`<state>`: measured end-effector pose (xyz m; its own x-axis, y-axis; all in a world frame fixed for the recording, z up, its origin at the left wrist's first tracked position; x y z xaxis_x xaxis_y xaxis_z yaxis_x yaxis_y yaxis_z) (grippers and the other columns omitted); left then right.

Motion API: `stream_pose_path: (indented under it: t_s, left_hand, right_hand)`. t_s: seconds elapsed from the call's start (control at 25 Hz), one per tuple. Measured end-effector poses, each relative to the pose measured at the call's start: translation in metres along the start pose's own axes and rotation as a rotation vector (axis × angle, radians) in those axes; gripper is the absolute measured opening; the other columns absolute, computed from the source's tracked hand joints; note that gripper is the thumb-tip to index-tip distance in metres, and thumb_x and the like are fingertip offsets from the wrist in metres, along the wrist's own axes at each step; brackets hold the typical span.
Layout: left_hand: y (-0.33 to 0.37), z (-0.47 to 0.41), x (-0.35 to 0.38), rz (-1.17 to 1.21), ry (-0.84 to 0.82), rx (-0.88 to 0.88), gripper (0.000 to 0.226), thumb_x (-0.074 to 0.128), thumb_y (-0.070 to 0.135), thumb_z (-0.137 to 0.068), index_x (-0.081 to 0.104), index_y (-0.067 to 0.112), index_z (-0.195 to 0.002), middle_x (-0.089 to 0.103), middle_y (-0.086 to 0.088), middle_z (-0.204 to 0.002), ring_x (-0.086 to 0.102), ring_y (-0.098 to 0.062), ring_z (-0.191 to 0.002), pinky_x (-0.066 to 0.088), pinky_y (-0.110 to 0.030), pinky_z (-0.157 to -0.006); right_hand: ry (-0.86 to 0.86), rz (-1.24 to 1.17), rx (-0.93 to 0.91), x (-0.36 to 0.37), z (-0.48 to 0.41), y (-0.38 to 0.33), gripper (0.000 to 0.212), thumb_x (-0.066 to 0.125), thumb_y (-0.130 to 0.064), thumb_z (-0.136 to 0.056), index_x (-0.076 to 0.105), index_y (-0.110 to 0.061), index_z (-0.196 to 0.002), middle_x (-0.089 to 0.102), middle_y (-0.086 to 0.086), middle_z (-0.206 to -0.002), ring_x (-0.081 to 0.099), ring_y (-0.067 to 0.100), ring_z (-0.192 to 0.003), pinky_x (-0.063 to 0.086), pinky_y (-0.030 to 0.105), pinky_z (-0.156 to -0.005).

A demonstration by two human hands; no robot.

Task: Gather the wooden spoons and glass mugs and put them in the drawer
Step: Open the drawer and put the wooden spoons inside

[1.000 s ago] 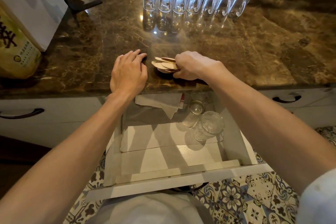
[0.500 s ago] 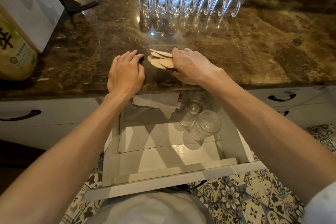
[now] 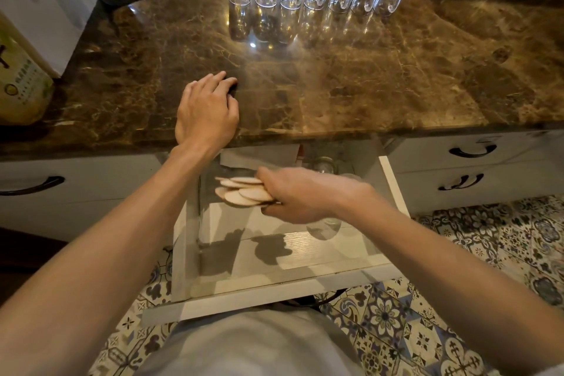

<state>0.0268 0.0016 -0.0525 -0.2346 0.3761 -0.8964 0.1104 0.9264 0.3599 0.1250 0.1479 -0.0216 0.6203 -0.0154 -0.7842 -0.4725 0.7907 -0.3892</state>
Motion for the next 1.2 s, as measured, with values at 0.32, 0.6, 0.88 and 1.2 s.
stream_pose_path:
  t_s: [0.32, 0.6, 0.88, 1.2]
  left_hand:
    - [-0.001, 0.0, 0.001, 0.006, -0.003, 0.008, 0.042, 0.036, 0.023, -0.096, 0.047, 0.016, -0.136, 0.043, -0.003, -0.146, 0.032, -0.017, -0.137, 0.014, -0.032, -0.115]
    - [0.0, 0.0, 0.001, 0.017, -0.009, -0.003, 0.042, 0.036, 0.022, -0.096, 0.047, 0.016, -0.136, 0.042, -0.003, -0.146, 0.031, -0.017, -0.137, 0.013, -0.033, -0.116]
    - [0.002, 0.001, -0.002, 0.021, -0.012, -0.009, 0.042, 0.036, 0.022, -0.096, 0.047, 0.015, -0.136, 0.042, -0.004, -0.146, 0.032, -0.018, -0.137, 0.014, -0.033, -0.116]
    - [0.002, 0.002, -0.003, 0.037, -0.019, -0.012, 0.042, 0.036, 0.022, -0.097, 0.046, 0.015, -0.137, 0.041, -0.004, -0.147, 0.03, -0.017, -0.138, 0.013, -0.033, -0.117]
  right_hand:
    - [-0.226, 0.013, 0.145, 0.078, -0.005, 0.058, 0.031, 0.048, -0.028, -0.093, 0.042, -0.006, -0.115, 0.061, 0.015, -0.109, 0.055, 0.029, -0.089, 0.048, 0.04, -0.077]
    - [-0.429, -0.085, 0.329, 0.1, 0.01, 0.097, 0.066, 0.046, -0.073, -0.079, 0.046, -0.017, -0.114, 0.062, 0.0, -0.103, 0.058, 0.022, -0.09, 0.05, 0.036, -0.08]
    - [-0.592, 0.023, 0.419, 0.116, 0.027, 0.127, 0.024, 0.047, -0.019, -0.092, 0.05, -0.011, -0.115, 0.06, 0.011, -0.113, 0.053, 0.022, -0.089, 0.041, 0.033, -0.076]
    - [-0.639, 0.021, 0.44, 0.121, 0.03, 0.133, 0.028, 0.04, -0.016, -0.091, 0.046, -0.013, -0.118, 0.057, 0.01, -0.119, 0.053, 0.025, -0.098, 0.041, 0.036, -0.081]
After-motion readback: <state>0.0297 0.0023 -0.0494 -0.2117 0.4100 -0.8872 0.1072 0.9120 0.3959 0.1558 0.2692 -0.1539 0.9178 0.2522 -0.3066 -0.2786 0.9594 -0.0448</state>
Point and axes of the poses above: each hand's wrist, its own z-axis away from the middle knuckle, its own x-axis out of the palm, y = z × x, the point moved 2 cm from there along -z, towards the middle knuckle
